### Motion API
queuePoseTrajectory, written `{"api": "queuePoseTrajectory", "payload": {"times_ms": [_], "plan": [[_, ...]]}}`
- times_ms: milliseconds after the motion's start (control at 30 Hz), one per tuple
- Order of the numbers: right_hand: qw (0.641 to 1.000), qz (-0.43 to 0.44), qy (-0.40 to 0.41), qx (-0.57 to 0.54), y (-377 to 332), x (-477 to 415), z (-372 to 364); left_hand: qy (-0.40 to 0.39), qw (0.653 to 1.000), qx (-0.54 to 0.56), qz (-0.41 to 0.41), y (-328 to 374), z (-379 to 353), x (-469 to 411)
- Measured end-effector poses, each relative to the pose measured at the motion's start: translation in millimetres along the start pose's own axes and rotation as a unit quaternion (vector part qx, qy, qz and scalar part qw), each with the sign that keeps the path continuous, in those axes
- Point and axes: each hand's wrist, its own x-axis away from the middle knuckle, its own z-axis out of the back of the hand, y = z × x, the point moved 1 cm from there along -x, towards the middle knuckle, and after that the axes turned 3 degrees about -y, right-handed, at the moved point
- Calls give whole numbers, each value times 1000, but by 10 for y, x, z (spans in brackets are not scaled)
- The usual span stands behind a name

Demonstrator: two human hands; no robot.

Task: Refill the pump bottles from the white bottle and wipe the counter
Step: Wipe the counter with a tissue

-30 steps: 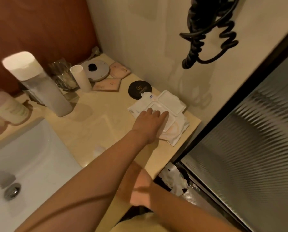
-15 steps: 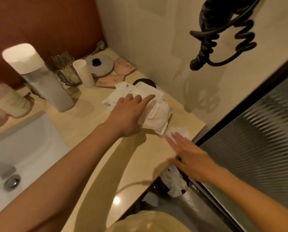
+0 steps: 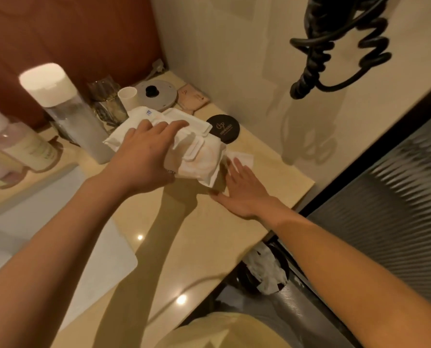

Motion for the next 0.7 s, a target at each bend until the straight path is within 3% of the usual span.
{"api": "queuePoseTrajectory", "payload": {"times_ms": [267, 333, 433, 700], "plan": [[992, 115, -34, -32, -499, 657, -379, -13, 998, 41, -52, 356, -183, -334], [991, 117, -33, -52, -516, 869, -469, -30, 995, 48, -77, 510, -312, -412], [990, 118, 41, -62, -523, 1181, -595, -45, 992, 58, -106, 701, -502, -469], [980, 118, 30, -159, -350, 1471, -575, -60, 986, 58, -145, 969, -950, -464]]}}
